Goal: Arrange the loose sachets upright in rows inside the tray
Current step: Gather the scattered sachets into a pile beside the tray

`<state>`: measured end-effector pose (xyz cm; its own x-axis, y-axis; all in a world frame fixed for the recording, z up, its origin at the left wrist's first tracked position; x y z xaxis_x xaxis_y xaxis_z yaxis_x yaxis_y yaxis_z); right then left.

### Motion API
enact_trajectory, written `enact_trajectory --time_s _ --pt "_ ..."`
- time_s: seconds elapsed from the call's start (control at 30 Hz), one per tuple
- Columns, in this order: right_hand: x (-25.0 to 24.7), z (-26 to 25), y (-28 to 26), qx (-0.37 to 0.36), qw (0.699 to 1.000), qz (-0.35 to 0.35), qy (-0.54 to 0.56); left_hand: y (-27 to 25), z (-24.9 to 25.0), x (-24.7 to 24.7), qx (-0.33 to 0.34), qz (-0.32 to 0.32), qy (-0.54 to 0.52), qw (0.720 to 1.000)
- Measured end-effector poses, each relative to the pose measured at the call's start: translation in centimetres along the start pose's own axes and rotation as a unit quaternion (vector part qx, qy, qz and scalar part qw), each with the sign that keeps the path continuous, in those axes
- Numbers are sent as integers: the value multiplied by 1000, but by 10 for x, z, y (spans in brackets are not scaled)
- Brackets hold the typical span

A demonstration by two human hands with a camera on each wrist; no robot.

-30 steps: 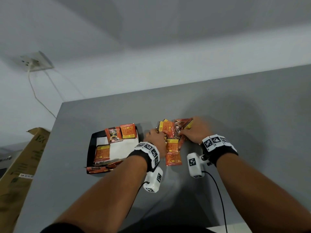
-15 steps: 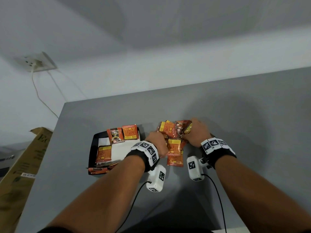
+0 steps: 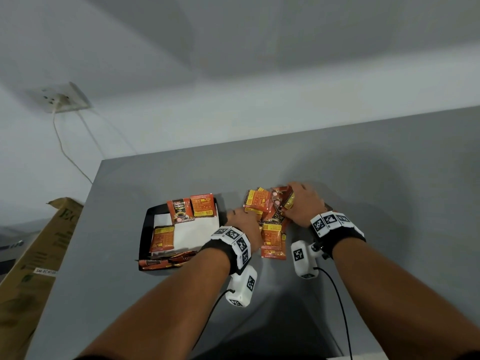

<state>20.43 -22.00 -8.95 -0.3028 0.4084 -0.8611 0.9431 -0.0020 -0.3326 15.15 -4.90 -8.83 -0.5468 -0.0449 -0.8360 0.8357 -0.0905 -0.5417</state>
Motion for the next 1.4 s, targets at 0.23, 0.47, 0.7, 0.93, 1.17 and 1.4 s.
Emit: enact_trajectory --time_s 0.23,0.47,0.7,0.93,1.17,1.4 --pt "-2 12 -3 -9 999 -34 10 -11 1 -16 27 9 -82 996" --pt "-45 27 -31 13 976 55 209 -35 -7 -54 93 14 -166 982" --pt "-58 -67 -76 -75 963 18 259 -79 -98 -128 83 125 -371 916" --pt "-15 -206 -107 -260 953 -16 157 -106 -193 -111 54 136 -258 955" --pt "67 -257 -114 -300 947 -82 -79 -113 -186 -59 126 128 -157 971" --pt "94 -253 -124 -298 935 -122 -146 -103 -189 -19 166 58 -78 981"
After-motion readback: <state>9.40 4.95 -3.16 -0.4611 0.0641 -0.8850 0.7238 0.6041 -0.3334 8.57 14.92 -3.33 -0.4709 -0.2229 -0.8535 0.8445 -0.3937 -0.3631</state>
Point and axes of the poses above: each hand's wrist, its own y-axis towards the middle knuckle, its own x-axis out of the palm, z = x × y, the point moved 10 cm from there along y, towards the middle knuckle, and after that the axes turned 5 degrees about -z, right-handed, at the moved point
